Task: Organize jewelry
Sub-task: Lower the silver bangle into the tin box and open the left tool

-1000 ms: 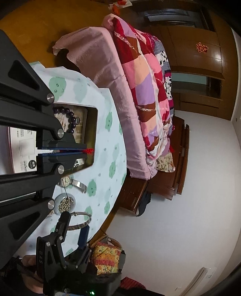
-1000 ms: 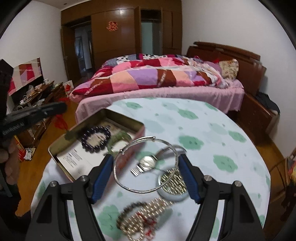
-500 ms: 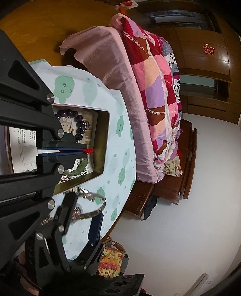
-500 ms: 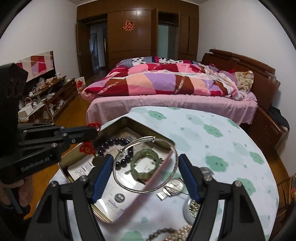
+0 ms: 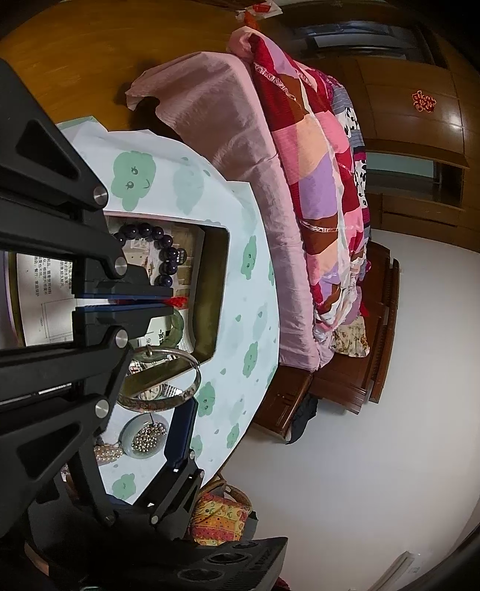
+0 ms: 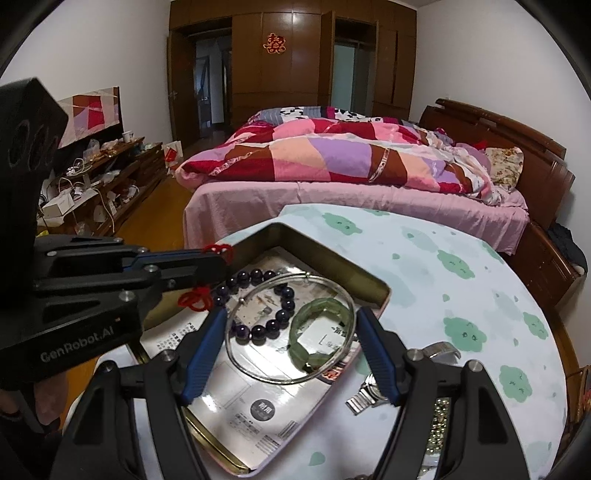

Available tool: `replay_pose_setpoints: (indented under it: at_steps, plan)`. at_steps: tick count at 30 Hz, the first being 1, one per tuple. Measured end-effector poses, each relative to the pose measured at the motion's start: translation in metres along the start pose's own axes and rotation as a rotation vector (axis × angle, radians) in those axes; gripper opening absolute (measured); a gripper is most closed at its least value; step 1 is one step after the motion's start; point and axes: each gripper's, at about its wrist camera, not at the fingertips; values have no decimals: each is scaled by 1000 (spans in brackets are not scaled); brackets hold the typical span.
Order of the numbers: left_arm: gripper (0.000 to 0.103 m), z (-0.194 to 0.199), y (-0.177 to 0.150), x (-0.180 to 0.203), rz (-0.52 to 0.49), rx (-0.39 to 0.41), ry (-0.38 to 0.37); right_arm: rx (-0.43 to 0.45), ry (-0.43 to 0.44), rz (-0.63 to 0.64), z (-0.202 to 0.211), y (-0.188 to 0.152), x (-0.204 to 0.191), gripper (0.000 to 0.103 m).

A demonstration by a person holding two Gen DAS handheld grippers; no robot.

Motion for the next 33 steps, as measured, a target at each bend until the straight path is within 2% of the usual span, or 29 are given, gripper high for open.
replay_pose_setpoints:
  at_steps: [21, 33]
  plan:
    - [0, -19, -11, -11, 17, -59, 14, -68, 19, 33, -19, -9, -17, 74]
    - [1, -17, -10, -14, 31, -52, 23, -110, 27, 22, -27, -14, -16, 74]
Point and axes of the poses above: each gripper's, at about its wrist camera, not at the fingertips, and z roughly against the way its jaws point, x to its right, y to its top, and after that the axes turned 6 degrees about -y, right-handed
